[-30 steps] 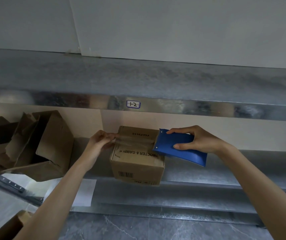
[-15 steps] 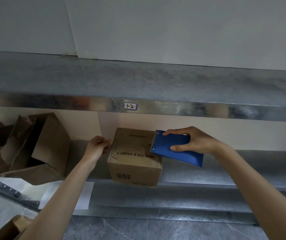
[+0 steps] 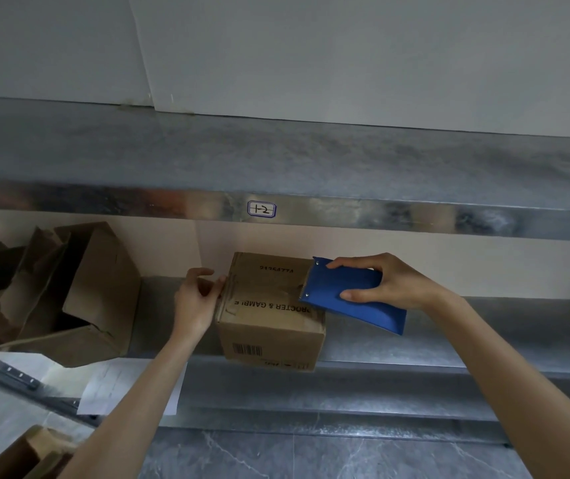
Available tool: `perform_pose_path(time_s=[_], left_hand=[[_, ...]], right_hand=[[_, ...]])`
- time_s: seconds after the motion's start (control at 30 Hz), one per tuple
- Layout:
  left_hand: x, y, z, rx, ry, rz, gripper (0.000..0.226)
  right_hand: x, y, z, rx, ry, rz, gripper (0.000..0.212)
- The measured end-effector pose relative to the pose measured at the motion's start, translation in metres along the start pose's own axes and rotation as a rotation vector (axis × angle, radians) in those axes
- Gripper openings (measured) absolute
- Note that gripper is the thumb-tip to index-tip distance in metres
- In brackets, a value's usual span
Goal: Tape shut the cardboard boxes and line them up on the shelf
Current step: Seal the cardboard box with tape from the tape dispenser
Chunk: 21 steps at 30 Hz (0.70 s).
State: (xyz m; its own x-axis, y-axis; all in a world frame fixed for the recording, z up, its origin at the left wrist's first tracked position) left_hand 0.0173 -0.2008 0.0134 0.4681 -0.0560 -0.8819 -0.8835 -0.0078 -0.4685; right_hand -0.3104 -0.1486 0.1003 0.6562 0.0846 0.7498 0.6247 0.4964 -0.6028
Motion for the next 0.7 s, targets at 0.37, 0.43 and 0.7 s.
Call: perform_pose_path(time_s=[0.37, 0.43, 0.7], left_hand=[[0.003, 0.002, 0.012, -0.045, 0.008, 0.009, 0.019], [-0.006, -0.009, 0.009, -0.064, 0.034, 0.018, 0.022], [-0.067, 0.033, 0.011, 0.192, 0.283, -0.347, 0.041]], right_hand=[[-0.002, -0.001, 0.003, -0.024, 0.010, 0.007, 0.049], [-0.001, 0.000, 0.003, -0.029, 0.008, 0.014, 0.049], [0.003, -0.002, 0.002, -0.020, 0.003, 0.065, 0.051]])
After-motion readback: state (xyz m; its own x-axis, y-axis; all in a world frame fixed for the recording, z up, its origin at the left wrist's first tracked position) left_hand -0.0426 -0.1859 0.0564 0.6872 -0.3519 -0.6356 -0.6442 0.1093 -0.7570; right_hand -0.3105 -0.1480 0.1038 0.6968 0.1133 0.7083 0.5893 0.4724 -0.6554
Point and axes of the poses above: each hand's wrist, its own z-axis away from the middle knuckle, its own y-axis out of the palm, x = y × z, the point moved 6 cm from there along -z, towards the middle knuckle, and after that the axes turned 10 degrees about x, right-handed, at the moved point
